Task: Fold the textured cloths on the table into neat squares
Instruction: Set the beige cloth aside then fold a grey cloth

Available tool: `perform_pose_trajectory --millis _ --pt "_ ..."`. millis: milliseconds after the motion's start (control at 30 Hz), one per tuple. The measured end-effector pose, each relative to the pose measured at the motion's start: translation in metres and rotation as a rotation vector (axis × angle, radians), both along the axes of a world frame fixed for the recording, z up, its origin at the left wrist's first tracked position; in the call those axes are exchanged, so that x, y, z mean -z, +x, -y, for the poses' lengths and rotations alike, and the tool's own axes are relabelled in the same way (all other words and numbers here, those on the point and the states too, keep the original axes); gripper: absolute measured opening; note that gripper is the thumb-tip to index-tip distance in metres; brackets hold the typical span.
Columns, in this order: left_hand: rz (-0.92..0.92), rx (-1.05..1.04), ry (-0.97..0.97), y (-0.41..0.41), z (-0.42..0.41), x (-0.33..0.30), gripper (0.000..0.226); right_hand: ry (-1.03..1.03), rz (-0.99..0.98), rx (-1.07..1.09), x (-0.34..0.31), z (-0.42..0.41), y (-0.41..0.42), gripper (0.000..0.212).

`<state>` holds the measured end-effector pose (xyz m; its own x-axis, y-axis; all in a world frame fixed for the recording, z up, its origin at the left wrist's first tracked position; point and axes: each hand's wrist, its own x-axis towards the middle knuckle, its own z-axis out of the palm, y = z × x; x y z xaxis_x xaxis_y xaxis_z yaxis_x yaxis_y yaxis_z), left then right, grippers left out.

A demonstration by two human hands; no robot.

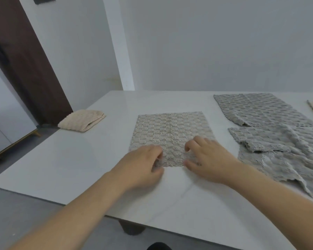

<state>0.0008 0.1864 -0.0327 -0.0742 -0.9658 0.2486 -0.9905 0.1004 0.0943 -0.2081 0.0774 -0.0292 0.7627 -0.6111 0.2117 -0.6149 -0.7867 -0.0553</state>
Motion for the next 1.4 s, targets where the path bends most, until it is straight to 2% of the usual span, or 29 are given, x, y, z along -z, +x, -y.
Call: perform_pose_trajectory --millis 67,233,333,400,567,633,733,833,967,1100,1167,1267,1333,1400 --pt "0.047 0.047 0.066 -0.004 -0.007 0.0 0.015 0.09 -0.101 -0.035 -0.001 -0.009 -0.002 0.04" --pt "0.174 -0.085 0.205 -0.017 -0.001 -0.012 0.01 0.146 -0.163 -0.018 -0.01 -0.014 -0.002 0.025" --pt "0.075 -0.122 0.365 -0.026 -0.005 -0.02 0.008 0.161 -0.235 -0.041 -0.014 -0.021 -0.007 0.006" --pt "-0.005 -0.151 0.396 -0.028 -0.011 -0.021 0.011 0.224 -0.244 -0.069 -0.016 -0.025 -0.012 0.008" --pt "-0.132 -0.211 0.357 -0.033 -0.01 -0.034 0.017 0.316 -0.077 -0.052 -0.035 -0.024 -0.013 0.015" --pt "-0.123 -0.24 0.291 -0.029 -0.005 -0.045 0.017 0.297 -0.048 -0.01 -0.049 -0.022 -0.011 0.019" --pt "-0.085 -0.221 0.203 -0.017 0.002 -0.061 0.016 0.268 -0.043 0.014 -0.065 -0.014 -0.013 0.01" --pt "-0.059 -0.155 0.152 -0.002 0.006 -0.076 0.015 0.391 -0.009 0.034 -0.077 0.002 -0.018 0.019" --pt "-0.091 -0.089 0.139 0.021 0.019 -0.081 0.017 0.642 0.174 0.078 -0.078 0.036 -0.022 0.02" --pt "-0.056 -0.148 0.068 0.044 0.046 -0.061 0.019 0.694 0.252 0.168 -0.057 0.075 -0.011 0.018" --pt "-0.079 -0.198 0.081 0.054 0.064 -0.048 0.018 0.64 0.279 0.203 -0.046 0.094 -0.003 0.025" --pt "-0.283 -0.243 0.136 0.065 0.085 -0.02 0.013 0.445 0.241 0.261 -0.023 0.11 0.008 0.036" --pt "-0.395 -0.3 0.065 0.065 0.089 0.001 0.013 0.317 0.28 0.295 0.002 0.112 0.012 0.028" --pt "-0.421 -0.376 -0.064 0.064 0.088 0.016 0.017 0.171 0.315 0.329 0.025 0.112 0.016 0.015"
